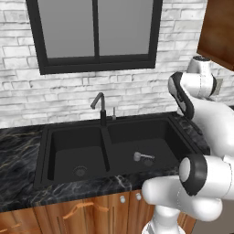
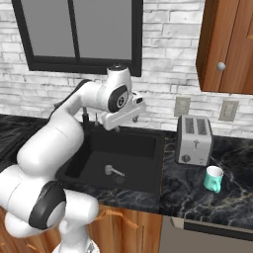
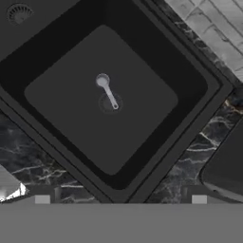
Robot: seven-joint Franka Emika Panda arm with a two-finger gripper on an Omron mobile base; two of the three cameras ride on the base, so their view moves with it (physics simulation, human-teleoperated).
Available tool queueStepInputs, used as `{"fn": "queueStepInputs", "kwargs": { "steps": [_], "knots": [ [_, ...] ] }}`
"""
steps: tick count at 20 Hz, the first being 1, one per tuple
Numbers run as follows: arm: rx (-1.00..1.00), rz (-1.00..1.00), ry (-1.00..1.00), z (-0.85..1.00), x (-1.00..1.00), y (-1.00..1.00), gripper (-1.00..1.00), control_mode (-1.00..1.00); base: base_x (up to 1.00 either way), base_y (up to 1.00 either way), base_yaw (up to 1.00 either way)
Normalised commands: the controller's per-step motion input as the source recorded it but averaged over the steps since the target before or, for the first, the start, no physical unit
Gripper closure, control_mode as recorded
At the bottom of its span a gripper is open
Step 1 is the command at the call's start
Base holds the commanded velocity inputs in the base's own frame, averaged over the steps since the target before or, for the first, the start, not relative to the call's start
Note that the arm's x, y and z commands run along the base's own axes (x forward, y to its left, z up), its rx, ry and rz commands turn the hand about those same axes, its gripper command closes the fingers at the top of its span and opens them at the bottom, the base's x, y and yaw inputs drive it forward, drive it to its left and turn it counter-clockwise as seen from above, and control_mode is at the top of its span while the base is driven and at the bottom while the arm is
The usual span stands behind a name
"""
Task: Move any existing items from the left basin to the right basin for drying. Then move the mug from the counter to the left basin of the sink for washing.
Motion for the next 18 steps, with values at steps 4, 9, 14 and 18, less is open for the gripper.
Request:
{"fn": "queueStepInputs", "kwargs": {
  "steps": [4,9,14,18],
  "knots": [
    [0.0,-0.48,-0.18,-0.15,-0.31,-0.26,-1.0,-1.0,0.0,0.0,0.0],
    [0.0,-0.47,-0.23,-0.16,-0.02,-0.29,-1.0,-1.0,0.0,0.0,0.0],
    [0.0,-0.29,-0.24,-0.13,0.0,-0.59,-1.0,-1.0,0.0,0.0,0.0],
    [0.02,-0.19,-0.05,-0.03,0.0,-0.83,-1.0,-1.0,0.0,0.0,0.0]
  ]
}}
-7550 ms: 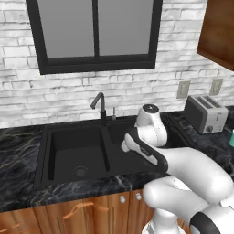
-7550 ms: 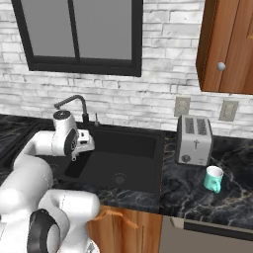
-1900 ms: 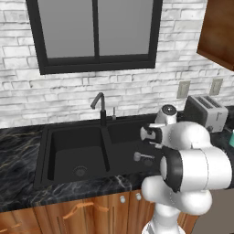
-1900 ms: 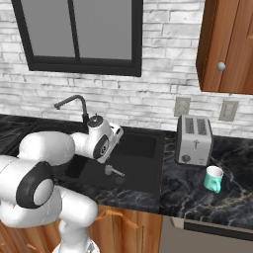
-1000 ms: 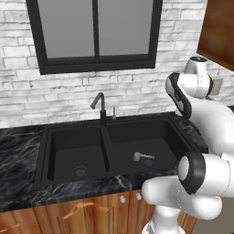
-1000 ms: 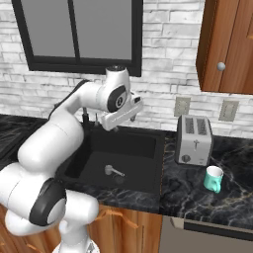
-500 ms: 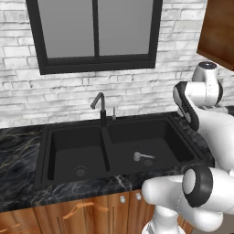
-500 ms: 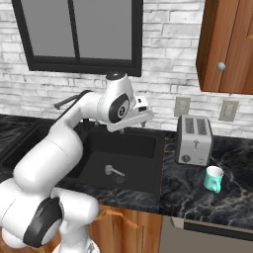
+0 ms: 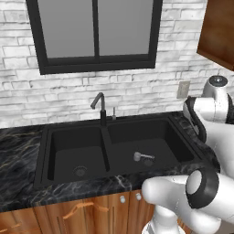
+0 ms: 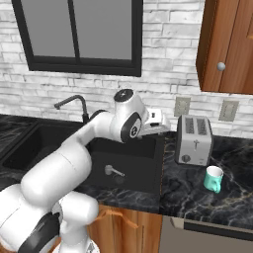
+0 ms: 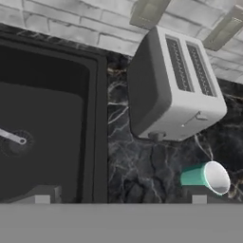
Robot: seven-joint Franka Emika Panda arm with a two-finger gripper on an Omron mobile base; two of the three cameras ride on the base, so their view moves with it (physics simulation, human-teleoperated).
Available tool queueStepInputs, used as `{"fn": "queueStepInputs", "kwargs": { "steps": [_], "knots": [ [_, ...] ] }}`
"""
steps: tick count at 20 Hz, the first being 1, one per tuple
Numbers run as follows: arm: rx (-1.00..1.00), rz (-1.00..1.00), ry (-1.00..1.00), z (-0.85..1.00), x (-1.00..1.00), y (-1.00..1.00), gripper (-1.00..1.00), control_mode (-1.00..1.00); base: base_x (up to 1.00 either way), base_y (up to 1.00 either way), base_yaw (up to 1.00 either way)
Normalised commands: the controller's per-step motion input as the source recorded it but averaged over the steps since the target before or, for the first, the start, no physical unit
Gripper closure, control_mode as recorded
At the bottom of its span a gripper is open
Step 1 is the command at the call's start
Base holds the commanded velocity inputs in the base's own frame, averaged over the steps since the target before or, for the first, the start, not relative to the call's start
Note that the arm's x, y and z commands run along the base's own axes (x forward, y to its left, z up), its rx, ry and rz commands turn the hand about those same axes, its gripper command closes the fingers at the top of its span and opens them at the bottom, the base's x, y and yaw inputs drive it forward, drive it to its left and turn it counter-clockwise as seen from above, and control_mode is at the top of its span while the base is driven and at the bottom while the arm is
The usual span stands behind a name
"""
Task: Move any existing items from the left basin to the right basin for drying. Then move the mug from the counter to the left basin of the sink for washing.
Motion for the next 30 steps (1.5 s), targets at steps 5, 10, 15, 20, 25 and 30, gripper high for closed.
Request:
{"fn": "queueStepInputs", "kwargs": {
  "steps": [5,10,15,20,25,30],
  "knots": [
    [0.04,-0.05,0.01,-0.01,0.0,-0.85,-1.0,-1.0,0.0,0.0,0.0],
    [0.06,-0.01,0.0,-0.12,0.0,-0.96,-1.0,-1.0,0.0,0.0,0.0],
    [0.02,0.0,0.0,-0.19,-0.02,-0.83,-1.0,-1.0,0.0,0.0,0.0],
    [0.0,0.0,0.0,-0.28,-0.14,-0.64,-1.0,-1.0,0.0,0.0,0.0],
    [-0.01,0.0,0.0,-0.45,0.0,-0.53,-1.0,-1.0,0.0,0.0,0.0],
    [-0.04,0.0,0.0,-0.45,0.0,-0.3,-1.0,-1.0,0.0,0.0,0.0]
  ]
}}
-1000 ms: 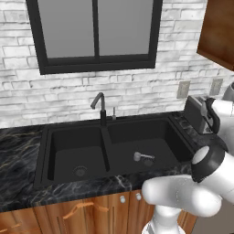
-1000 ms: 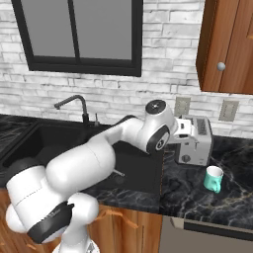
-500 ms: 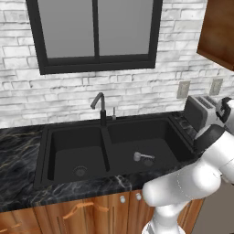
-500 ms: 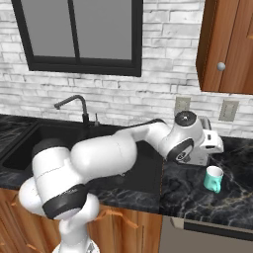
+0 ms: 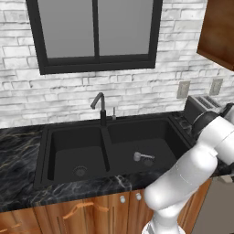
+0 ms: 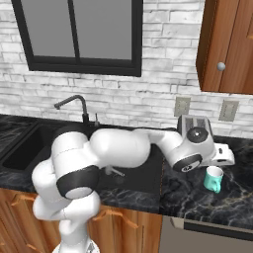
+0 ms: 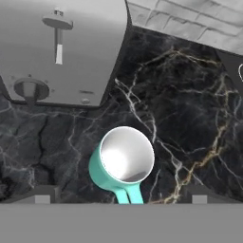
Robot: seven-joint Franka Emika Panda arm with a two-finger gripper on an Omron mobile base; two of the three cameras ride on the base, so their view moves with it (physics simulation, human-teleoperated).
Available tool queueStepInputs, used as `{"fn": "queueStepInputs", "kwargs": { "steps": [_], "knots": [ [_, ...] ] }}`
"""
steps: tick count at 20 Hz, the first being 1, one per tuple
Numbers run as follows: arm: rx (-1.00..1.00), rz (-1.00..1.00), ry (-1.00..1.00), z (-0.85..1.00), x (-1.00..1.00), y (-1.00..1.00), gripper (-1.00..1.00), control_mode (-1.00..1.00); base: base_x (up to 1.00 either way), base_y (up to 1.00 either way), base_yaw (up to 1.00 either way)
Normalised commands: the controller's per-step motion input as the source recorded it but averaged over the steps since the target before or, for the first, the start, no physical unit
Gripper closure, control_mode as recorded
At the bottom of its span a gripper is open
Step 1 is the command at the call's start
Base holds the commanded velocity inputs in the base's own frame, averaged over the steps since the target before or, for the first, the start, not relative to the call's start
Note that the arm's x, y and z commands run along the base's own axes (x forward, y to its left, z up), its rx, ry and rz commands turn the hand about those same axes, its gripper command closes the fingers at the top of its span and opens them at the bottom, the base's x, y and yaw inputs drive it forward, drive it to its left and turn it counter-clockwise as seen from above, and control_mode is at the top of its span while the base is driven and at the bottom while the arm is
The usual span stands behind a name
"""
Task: Move any existing items from the left basin to the right basin for drying. Then move the mug from the counter to the left basin of the sink for washing.
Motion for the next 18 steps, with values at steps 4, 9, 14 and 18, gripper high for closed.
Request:
{"fn": "queueStepInputs", "kwargs": {
  "steps": [4,9,14,18],
  "knots": [
    [-0.01,0.0,0.0,-0.26,0.0,-0.26,-1.0,-1.0,0.0,0.0,0.0],
    [0.0,0.0,0.0,-0.12,-0.08,-0.17,-1.0,-1.0,0.0,0.0,0.0],
    [0.0,0.0,0.0,0.0,-0.07,-0.09,-1.0,-1.0,0.0,0.0,0.0],
    [0.0,0.0,0.02,-0.03,-0.12,-0.03,-1.0,-1.0,0.0,0.0,0.0]
  ]
}}
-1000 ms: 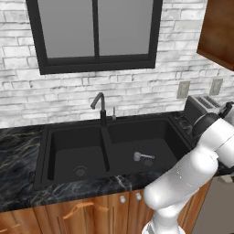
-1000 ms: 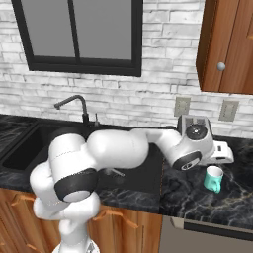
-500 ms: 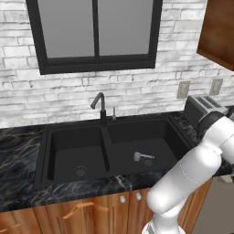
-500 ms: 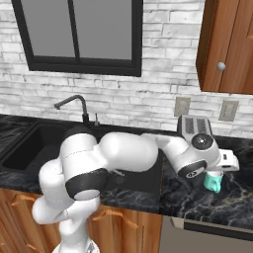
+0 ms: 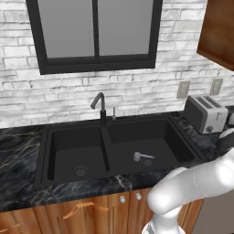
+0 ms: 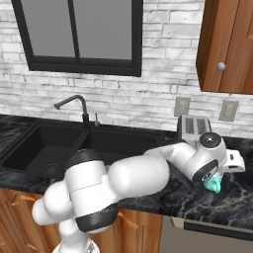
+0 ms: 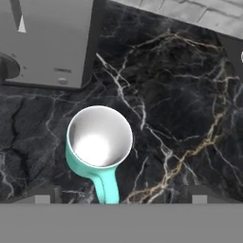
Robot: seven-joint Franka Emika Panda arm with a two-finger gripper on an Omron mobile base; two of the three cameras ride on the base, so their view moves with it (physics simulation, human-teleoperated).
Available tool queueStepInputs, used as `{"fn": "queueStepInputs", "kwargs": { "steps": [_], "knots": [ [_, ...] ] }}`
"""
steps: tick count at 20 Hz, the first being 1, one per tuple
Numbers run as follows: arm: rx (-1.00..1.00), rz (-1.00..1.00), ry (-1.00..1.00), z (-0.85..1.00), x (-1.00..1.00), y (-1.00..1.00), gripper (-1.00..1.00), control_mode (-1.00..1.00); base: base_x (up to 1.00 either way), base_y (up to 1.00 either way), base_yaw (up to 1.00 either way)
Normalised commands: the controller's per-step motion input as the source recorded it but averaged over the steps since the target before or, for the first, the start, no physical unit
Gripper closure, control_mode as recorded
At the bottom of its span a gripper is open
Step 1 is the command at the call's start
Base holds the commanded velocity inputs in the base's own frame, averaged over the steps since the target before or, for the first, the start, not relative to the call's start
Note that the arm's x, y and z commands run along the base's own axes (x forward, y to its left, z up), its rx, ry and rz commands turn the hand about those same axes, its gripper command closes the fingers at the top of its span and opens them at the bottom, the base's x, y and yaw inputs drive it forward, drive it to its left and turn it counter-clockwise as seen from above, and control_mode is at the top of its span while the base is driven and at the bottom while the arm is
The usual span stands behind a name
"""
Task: Move any existing items from the left basin to the right basin for drying. Then move the mug from the counter to the left basin of the sink for washing.
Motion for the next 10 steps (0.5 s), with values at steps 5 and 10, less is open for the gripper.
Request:
{"fn": "queueStepInputs", "kwargs": {
  "steps": [5,10],
  "knots": [
    [0.0,0.0,0.06,-0.37,-0.22,0.01,-1.0,-1.0,0.0,0.0,0.0],
    [0.0,0.01,0.01,-0.49,-0.05,0.0,-1.0,-1.0,0.0,0.0,0.0]
  ]
}}
